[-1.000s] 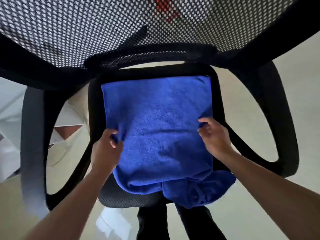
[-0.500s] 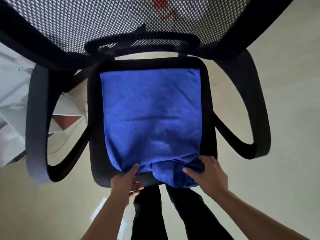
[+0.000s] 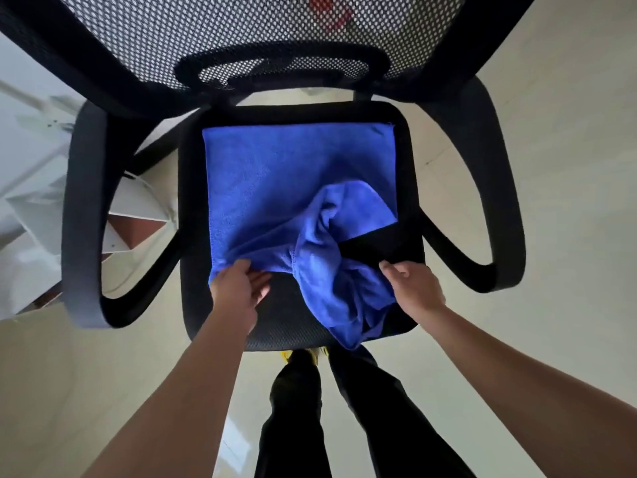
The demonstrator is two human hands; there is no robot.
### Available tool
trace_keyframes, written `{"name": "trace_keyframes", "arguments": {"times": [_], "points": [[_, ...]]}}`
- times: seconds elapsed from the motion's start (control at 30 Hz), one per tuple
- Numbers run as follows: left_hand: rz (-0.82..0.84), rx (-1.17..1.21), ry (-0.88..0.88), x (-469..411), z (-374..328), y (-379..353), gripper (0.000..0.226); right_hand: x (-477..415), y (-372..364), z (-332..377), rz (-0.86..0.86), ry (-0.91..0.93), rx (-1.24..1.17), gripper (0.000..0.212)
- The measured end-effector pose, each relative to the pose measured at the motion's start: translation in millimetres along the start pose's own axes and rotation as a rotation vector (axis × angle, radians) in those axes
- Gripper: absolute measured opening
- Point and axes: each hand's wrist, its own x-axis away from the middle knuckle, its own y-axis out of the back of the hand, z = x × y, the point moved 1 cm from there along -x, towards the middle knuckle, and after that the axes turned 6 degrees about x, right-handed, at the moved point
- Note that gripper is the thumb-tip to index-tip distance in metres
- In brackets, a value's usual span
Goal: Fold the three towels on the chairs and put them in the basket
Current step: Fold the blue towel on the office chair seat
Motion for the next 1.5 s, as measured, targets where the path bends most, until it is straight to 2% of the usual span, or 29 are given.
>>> {"name": "trace_keyframes", "arguments": {"times": [0.1,0.23,0.37,0.47,0.5,0.6,0.67,0.77,0.83,0.9,1.0,1.1,1.13,1.2,1.3,1.37,1.43,1.5], "points": [[0.066,0.057,0.097,-3,11,-4,0.014,1,-5,17,0.008,-0.016,-0.105,0.067],[0.106,0.087,0.167,-6,19,-5,0.014,-5,-11,54,-0.022,0.111,0.033,0.071],[0.129,0.004,0.081,-4,19,8,0.013,-7,-14,95,-0.127,0.144,0.095,0.067],[0.165,-0.118,0.029,5,23,23,0.01,-9,-20,121,-0.162,0.129,0.109,0.071],[0.168,-0.139,0.028,7,24,27,0.008,-10,-23,129,-0.162,0.154,0.145,0.067],[0.166,-0.07,0.075,8,28,40,0.01,-18,-26,136,-0.136,0.191,0.245,0.031],[0.144,0.053,0.129,5,27,47,0.018,-23,-25,122,-0.123,0.103,0.086,0.023],[0.146,0.21,0.195,4,27,53,0.026,-17,-23,88,-0.186,0.017,-0.3,0.04],[0.178,0.215,0.204,4,27,50,0.027,-6,-24,79,-0.225,0.03,-0.367,0.042],[0.185,0.206,0.189,4,26,48,0.02,-2,-22,94,-0.192,0.092,-0.287,0.048],[0.173,0.223,0.144,1,24,47,0.016,-6,-23,136,-0.086,0.073,-0.002,0.061],[0.204,0.232,0.105,-2,22,47,0.027,-21,-32,145,-0.061,0.036,0.054,0.031],[0.214,0.23,0.095,-2,20,46,0.029,-24,-31,138,-0.066,0.01,-0.018,0.024],[0.234,0.243,0.093,2,17,44,0.032,-21,-23,111,-0.11,-0.064,-0.357,0.016],[0.248,0.242,0.098,3,21,51,0.034,11,-11,54,-0.12,-0.247,-0.806,0.016],[0.228,0.154,0.087,6,26,62,0.031,36,-4,13,-0.142,-0.341,-0.91,0.011],[0.139,-0.004,0.008,10,29,77,0.015,57,4,-13,-0.207,-0.376,-0.929,0.011],[0.01,-0.17,-0.132,15,21,91,0.028,67,12,-24,-0.249,-0.383,-0.925,0.013]]}}
